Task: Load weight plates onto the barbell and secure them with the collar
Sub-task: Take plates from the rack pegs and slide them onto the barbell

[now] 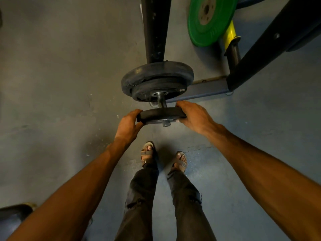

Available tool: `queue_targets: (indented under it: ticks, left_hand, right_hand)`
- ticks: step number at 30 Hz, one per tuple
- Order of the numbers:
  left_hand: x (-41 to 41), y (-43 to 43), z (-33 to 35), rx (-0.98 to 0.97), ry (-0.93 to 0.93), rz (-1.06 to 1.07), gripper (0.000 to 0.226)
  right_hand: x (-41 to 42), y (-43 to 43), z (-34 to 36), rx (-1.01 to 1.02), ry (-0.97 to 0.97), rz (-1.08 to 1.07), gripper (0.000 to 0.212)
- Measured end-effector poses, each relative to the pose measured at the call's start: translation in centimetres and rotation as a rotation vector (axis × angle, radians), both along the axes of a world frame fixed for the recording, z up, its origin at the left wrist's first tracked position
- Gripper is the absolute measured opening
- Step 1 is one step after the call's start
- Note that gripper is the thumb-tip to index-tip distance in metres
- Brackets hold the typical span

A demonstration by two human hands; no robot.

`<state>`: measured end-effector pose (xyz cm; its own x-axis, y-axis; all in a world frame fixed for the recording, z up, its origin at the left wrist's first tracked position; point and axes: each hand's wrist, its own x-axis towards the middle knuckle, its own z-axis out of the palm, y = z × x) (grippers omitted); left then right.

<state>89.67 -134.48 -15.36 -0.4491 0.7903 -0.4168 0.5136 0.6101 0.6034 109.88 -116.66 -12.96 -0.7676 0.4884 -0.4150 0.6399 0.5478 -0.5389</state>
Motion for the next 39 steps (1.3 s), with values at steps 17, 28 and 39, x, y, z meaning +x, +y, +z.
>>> queue_targets:
  ticks: [17,28,39]
  left_hand:
    - [12.5,-10.3,21.0,0.221,-0.344,-0.063,0.042]
    - [26.0,-12.1,34.1,0.486,-0.457,-0.474,0.027]
    - [44.3,-12.2,38.8,0.633,-0.416,-0.672,0.033]
  right_hand:
    - [18.4,-15.7,18.9,-0.128,0.207,-0.394,0.036]
    - [34.1,-29.6,33.6,0.002,0.501,-0.899,0.036]
    - [52.1,-35.0,38.1,0.225,0.573,-1.059,0.038]
